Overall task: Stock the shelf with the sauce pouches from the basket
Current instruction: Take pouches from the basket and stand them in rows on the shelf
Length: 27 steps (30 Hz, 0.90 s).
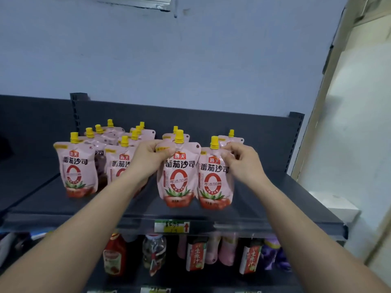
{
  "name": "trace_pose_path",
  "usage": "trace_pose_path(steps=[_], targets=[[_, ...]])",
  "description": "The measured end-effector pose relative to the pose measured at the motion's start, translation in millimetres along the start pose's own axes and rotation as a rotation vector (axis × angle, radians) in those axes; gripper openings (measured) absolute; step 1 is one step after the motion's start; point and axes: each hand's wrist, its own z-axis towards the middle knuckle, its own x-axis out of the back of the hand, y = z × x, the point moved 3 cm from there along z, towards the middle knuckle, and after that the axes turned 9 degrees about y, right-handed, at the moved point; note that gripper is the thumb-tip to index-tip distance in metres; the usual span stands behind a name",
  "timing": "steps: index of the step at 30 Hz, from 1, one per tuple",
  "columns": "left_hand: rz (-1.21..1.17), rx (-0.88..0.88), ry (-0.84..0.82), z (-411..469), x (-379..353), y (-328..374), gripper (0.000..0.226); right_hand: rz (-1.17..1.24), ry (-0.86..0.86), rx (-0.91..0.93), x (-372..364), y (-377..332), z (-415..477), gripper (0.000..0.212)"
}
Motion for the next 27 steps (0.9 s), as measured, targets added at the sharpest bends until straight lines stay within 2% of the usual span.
trace_pose_path(steps=[16, 27], targets=[[0.018, 0.145, 0.024, 93.0, -35.9, -61.9, 0.010, -0.014, 0.014, -0.105, -38.7, 68.7, 68.3, 0.013], [0.076, 0.197, 0.099, 121.7, -38.6, -87.5, 0.011, 0.076, -0.070, -0.154, -65.2, 94.9, 98.8, 0.019]])
